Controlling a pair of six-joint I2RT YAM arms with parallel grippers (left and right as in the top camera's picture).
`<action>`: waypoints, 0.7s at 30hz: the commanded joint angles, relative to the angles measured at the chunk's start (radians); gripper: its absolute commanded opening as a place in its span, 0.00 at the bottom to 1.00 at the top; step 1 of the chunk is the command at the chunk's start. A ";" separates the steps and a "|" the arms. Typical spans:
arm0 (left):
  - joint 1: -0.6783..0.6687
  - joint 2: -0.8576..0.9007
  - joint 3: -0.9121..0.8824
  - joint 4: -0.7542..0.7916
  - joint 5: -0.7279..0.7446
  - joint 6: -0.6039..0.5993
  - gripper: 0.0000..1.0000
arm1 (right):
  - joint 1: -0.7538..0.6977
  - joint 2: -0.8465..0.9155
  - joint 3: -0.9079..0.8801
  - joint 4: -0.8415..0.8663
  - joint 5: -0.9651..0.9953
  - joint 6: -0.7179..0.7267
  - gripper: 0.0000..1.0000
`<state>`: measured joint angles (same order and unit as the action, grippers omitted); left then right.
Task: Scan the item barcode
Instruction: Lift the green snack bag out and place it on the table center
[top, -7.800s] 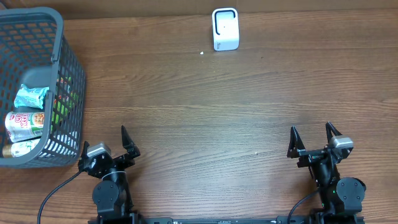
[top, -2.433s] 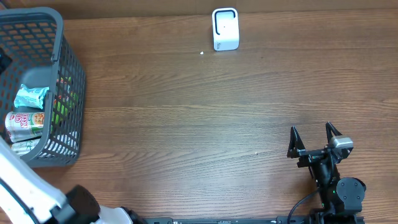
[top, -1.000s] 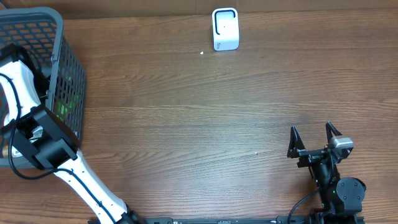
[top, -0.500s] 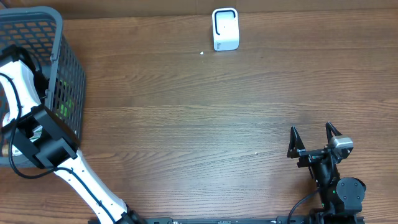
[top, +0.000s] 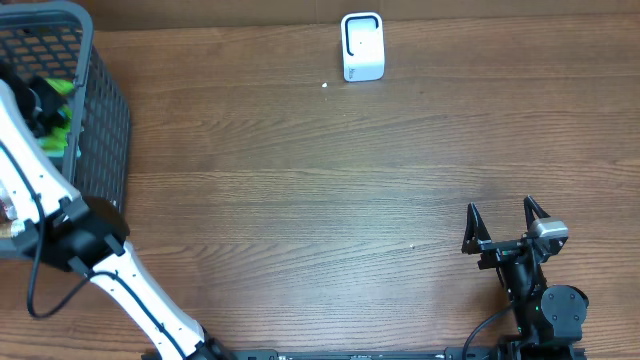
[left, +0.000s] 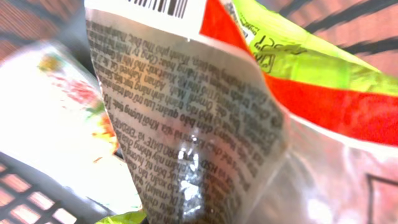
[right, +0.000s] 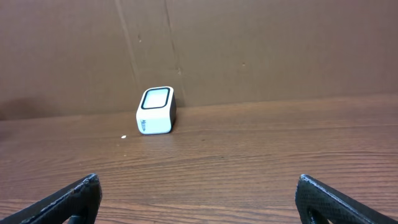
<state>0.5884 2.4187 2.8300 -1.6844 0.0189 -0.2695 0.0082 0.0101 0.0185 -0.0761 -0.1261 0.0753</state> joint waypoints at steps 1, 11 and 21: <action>-0.025 -0.180 0.084 -0.005 0.015 -0.023 0.04 | 0.005 -0.007 -0.010 0.003 0.002 0.004 1.00; -0.188 -0.408 0.084 -0.005 0.148 0.117 0.04 | 0.005 -0.007 -0.010 0.003 0.002 0.004 1.00; -0.633 -0.480 -0.193 -0.005 0.157 0.101 0.04 | 0.005 -0.007 -0.010 0.003 0.002 0.004 1.00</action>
<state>0.0685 1.9682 2.7621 -1.6901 0.1696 -0.1608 0.0082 0.0101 0.0185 -0.0761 -0.1265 0.0750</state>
